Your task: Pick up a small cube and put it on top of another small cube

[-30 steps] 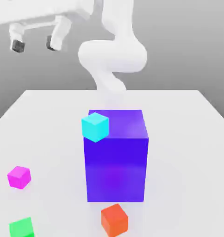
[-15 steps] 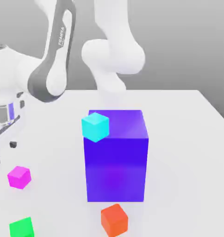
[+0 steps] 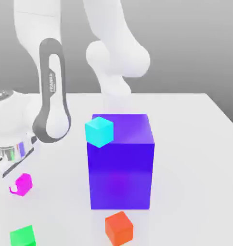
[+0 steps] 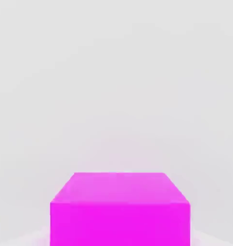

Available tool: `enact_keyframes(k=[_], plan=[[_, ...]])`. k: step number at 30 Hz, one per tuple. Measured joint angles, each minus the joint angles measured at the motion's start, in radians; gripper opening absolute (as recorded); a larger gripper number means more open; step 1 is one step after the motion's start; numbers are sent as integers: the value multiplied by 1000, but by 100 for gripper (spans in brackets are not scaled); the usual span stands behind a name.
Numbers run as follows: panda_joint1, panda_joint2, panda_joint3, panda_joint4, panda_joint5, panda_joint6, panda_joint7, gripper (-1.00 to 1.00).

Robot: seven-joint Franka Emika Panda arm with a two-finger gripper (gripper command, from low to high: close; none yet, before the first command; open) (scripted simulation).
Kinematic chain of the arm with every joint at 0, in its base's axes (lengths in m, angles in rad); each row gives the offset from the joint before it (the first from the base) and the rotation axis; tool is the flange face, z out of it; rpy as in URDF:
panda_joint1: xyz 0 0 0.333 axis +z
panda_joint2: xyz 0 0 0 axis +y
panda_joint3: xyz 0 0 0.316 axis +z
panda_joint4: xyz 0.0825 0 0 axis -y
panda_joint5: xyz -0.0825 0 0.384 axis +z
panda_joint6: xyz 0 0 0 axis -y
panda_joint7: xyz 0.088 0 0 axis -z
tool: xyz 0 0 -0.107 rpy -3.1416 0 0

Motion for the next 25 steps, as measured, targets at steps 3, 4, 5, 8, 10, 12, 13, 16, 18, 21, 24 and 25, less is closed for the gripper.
enact_keyframes(k=[3,4,5,8,10,12,13,16,18,21,24,25], plan=[[15,-104,-24,-21,-39,-83,29,-100],[20,-132,-26,-21,-53,-111,35,-100],[29,-135,-17,1,-62,-136,26,-100],[65,-112,29,99,-85,-210,-21,-100],[91,-89,62,170,-100,-259,-56,-100],[118,-66,96,242,-115,-307,-91,-100],[132,-54,112,278,-123,-332,-108,-100],[173,-11,156,378,-146,-389,-155,-100],[186,49,158,401,-159,-353,-158,-100],[194,114,152,410,-171,-297,-153,100],[194,114,152,410,-171,-297,-153,100],[194,114,152,410,-171,-297,-153,100]])
